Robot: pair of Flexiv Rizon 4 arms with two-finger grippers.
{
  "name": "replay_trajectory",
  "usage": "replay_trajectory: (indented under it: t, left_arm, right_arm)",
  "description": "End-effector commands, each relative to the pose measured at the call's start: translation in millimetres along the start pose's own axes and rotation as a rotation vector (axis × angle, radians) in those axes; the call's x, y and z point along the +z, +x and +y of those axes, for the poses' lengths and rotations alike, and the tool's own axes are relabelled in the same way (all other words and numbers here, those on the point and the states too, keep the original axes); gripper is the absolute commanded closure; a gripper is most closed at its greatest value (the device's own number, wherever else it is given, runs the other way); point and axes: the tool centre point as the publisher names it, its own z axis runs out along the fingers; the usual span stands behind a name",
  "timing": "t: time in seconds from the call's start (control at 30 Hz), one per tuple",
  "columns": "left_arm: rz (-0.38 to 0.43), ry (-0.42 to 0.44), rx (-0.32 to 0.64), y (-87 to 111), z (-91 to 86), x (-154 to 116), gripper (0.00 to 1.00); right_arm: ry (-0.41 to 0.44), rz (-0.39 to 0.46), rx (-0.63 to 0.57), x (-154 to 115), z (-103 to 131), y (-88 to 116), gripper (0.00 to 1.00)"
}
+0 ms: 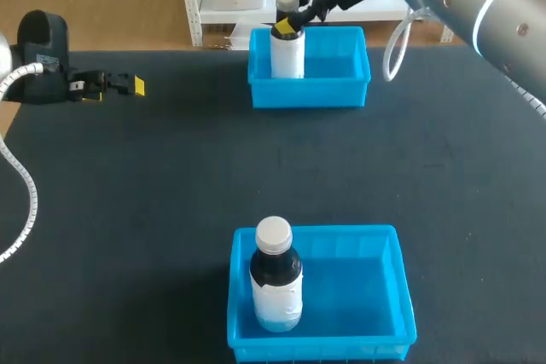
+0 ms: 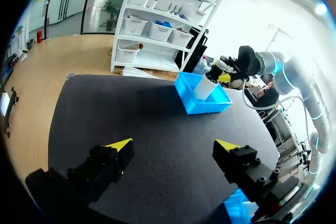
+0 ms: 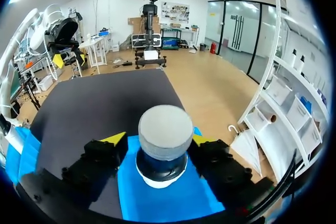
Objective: Pick up the bottle, and place it in the far bin if it is heavy, or in the near bin if it is light.
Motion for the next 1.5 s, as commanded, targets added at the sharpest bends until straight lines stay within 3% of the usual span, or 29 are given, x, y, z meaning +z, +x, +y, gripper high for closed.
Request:
replay_trajectory:
  t: [0.03,0.27,0.47,0.67,0.97,1.27,1.5]
  left_arm:
    - [0.0,0.0,0.0,0.0,0.0,0,0.0]
    - [0.0,0.0,0.0,0.0,0.0,0,0.0]
    - [0.0,0.0,0.0,0.0,0.0,0,0.0]
    - [0.0,0.0,0.0,0.0,0.0,0,0.0]
    - [0.0,0.0,0.0,0.0,0.0,0,0.0]
    - [0.0,0.0,0.0,0.0,0.0,0,0.0]
    - [0.0,0.0,0.0,0.0,0.0,0,0.0]
  right_arm:
    - [-0.32,0.017,0.015,2,-13,-1,0.0]
    - [-0.219,0.051,0.122,-35,-27,17,0.0]
    - [-0.075,0.045,0.216,-100,-35,35,0.0]
    - [0.071,0.034,0.273,-167,-26,41,0.0]
    - [0.275,0.034,0.315,-234,27,48,0.0]
    - [0.364,0.041,0.355,-262,98,56,0.0]
    - [0.435,0.084,0.401,-267,140,64,0.0]
